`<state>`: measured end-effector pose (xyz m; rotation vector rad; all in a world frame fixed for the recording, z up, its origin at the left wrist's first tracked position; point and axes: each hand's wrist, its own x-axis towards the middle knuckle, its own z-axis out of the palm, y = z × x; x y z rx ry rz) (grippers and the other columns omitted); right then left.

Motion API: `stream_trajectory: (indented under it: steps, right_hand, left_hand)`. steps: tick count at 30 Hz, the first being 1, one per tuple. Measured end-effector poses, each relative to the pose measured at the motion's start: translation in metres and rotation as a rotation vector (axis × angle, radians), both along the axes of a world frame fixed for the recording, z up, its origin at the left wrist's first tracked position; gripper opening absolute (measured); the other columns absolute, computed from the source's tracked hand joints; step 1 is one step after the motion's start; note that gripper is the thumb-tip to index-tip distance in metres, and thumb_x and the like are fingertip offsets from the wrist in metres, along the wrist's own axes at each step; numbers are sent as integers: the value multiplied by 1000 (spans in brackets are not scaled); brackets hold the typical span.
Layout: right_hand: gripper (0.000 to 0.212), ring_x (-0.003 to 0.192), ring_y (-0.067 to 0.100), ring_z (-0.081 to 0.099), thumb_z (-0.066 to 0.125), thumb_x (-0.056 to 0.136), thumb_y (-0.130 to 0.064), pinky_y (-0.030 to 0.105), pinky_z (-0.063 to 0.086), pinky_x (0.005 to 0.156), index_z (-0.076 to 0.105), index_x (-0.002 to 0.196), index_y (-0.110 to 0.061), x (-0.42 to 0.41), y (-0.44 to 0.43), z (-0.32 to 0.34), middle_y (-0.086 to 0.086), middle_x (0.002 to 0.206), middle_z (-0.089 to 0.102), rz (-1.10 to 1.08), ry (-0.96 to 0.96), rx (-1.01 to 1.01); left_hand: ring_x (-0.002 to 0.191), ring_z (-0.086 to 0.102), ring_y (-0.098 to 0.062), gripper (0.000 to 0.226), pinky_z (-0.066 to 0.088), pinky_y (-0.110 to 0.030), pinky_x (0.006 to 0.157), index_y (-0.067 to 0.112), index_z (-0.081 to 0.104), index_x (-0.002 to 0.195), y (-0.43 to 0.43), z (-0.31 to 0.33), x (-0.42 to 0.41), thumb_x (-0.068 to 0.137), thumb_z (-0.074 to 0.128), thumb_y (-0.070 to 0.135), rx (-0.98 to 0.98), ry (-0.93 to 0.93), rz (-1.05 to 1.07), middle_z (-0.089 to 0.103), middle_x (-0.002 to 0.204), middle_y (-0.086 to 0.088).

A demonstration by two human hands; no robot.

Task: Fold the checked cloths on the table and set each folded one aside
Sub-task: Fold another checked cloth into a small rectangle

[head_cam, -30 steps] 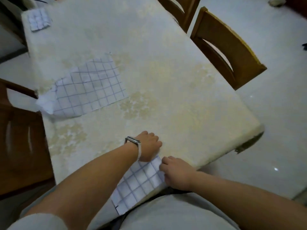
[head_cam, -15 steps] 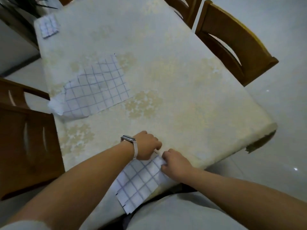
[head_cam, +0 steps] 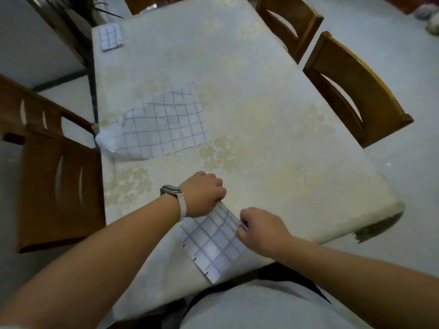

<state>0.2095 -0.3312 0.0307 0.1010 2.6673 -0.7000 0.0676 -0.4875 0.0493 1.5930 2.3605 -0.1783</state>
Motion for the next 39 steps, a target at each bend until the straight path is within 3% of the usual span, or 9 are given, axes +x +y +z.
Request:
stream_trajectory:
  steps: [3,6,14,17,23,28,33,37,39]
  right_hand:
    - [20,74,27,54,46,89,-34,32,34,57,48,79,-16,4,-20,11,4,83,55,191,98,76]
    - [18,80,34,57,46,88,-30,33,32,59,53,85,-14,9,-47,12,9,90,60,387,122,125]
    - [24,86,36,61,48,87,-28,35,36,64,59,101,-12,26,-95,-29,12,98,62,578,81,237]
    - [22,81,36,63,54,83,-29,35,35,61,63,96,-13,31,-102,-49,11,90,64,594,83,252]
    - [17,49,28,56,68,66,-30,30,27,44,57,70,-19,40,-109,-71,3,61,57,613,46,344]
    - [18,70,34,61,59,79,-29,35,36,53,59,90,-14,44,-114,-72,8,82,62,625,56,308]
    - [27,82,35,60,55,85,-38,37,40,61,56,93,-13,44,-109,-62,10,93,60,577,20,210]
    - [23,76,33,58,55,82,-37,38,46,58,57,85,-14,35,-95,-55,10,87,58,400,96,177]
    - [18,69,33,56,61,75,-30,37,44,50,55,80,-14,30,-85,-56,9,83,55,372,97,213]
  left_hand:
    - [71,55,-25,3,43,-35,63,19,63,80,-35,3,13,80,62,17,119,69,27,60,76,-1]
    - [65,54,-25,9,44,-33,60,19,61,73,-72,-1,32,70,69,15,131,70,62,57,70,-1]
    - [66,52,-27,19,42,-32,60,17,59,70,-125,-48,74,61,75,12,119,32,160,56,71,-4]
    - [69,53,-28,22,41,-34,62,17,61,72,-131,-70,81,57,76,11,126,40,199,58,76,-5]
    - [72,57,-29,17,38,-36,74,18,67,75,-144,-101,97,62,75,10,191,51,362,62,79,-5]
    - [72,56,-29,13,37,-35,71,17,68,77,-155,-110,100,67,66,10,271,28,417,62,80,-5]
    - [74,55,-27,15,40,-35,65,17,66,75,-155,-102,96,76,52,23,199,-18,375,61,81,-4]
    - [75,56,-29,22,43,-36,57,14,67,81,-135,-88,81,80,48,24,199,-63,315,64,86,-6]
    - [82,58,-30,22,47,-38,61,13,66,92,-117,-83,76,82,50,25,192,-82,243,64,98,-8]
